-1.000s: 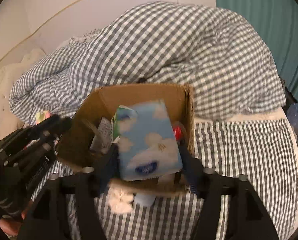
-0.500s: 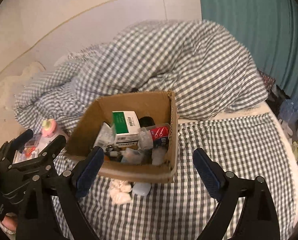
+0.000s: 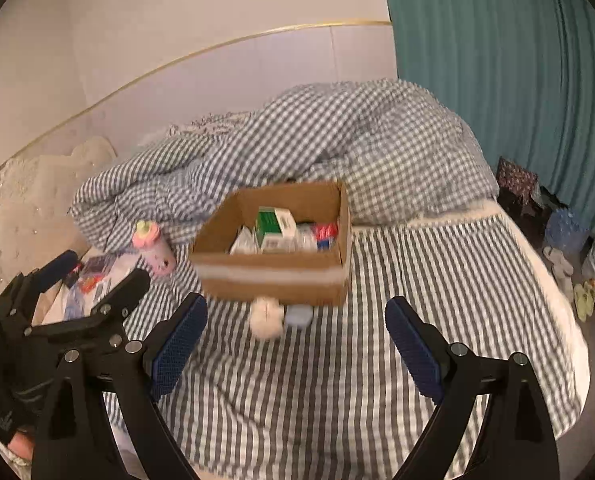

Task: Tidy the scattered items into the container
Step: 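Withdraw both open tools from the box toward the scrunchie and earbud case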

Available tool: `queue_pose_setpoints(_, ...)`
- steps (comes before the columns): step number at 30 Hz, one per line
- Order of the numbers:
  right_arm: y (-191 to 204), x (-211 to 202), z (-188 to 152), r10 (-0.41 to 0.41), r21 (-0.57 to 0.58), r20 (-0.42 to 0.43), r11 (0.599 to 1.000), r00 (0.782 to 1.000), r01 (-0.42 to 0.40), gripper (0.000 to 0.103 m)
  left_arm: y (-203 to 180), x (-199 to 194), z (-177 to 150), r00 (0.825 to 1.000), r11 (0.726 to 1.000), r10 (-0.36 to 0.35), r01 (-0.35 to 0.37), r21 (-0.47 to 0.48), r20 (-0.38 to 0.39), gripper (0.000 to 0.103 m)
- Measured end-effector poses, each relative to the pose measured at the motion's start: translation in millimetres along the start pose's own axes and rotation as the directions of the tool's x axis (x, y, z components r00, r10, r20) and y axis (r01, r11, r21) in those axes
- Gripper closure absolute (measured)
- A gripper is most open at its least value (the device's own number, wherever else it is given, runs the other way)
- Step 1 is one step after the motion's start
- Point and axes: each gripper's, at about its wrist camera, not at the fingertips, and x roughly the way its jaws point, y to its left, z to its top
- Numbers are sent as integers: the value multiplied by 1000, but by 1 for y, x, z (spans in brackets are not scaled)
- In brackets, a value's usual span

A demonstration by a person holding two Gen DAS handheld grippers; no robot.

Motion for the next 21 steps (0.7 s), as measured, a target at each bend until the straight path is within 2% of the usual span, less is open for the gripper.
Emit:
queue_pose_setpoints(6, -5, 4, -55, -13, 27, -46, 1000, 999, 14, 12, -7, -9, -58, 999, 1000, -16, 16, -24, -37, 0)
queue_pose_setpoints(13, -20, 28, -90, -42, 77, -124, 996, 991, 51, 12, -13, 18, -123, 987, 999, -19, 12, -43, -162, 0)
queue_pose_setpoints(16, -25, 41, -95, -46, 85, -145, 995, 988, 59, 12, -9, 34, -136, 976, 995, -50, 29, -100, -210, 0)
queue_pose_setpoints(21, -32, 64, -97, -41, 93, -162, 994, 986, 57, 12, -2, 68, -145, 966, 985, -60, 18, -169, -250, 0)
